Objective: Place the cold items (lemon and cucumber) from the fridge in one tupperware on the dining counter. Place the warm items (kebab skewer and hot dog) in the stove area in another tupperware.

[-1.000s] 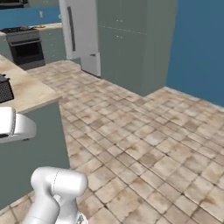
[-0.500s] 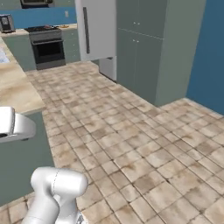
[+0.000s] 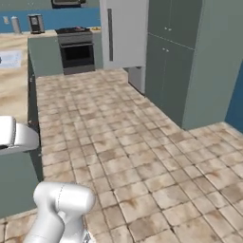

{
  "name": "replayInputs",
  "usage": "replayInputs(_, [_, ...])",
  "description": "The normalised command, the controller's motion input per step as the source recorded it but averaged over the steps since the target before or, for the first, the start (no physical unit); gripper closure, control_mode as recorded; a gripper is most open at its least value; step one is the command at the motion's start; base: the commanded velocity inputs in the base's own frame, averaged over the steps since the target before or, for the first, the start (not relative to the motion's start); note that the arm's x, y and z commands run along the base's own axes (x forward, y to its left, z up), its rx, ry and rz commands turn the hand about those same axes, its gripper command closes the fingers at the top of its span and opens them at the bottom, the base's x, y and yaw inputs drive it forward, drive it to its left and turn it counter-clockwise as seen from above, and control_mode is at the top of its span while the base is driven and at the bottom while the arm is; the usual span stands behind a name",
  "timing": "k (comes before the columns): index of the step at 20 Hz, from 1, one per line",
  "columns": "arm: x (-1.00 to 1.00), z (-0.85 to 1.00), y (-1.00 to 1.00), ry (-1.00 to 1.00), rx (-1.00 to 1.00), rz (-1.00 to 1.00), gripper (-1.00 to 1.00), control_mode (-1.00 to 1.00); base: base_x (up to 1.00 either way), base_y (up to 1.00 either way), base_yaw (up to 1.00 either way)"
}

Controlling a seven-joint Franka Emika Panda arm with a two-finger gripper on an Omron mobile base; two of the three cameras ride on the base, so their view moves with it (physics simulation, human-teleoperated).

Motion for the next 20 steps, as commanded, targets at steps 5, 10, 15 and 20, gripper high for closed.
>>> replayInputs(5, [0.00, 0.00, 0.00, 0.00, 0.00, 0.00, -1.00, 1.00, 1.00, -0.73, 0.35])
replayInputs(10, [0.00, 0.00, 0.00, 0.00, 0.00, 0.00, -1.00, 1.00, 1.00, -0.70, 0.33])
replayInputs(15, [0.00, 0.00, 0.00, 0.00, 0.00, 0.00, -1.00, 1.00, 1.00, -0.45, 0.26])
replayInputs(20, [0.00, 0.00, 0.00, 0.00, 0.00, 0.00, -1.00, 1.00, 1.00, -0.33, 0.28])
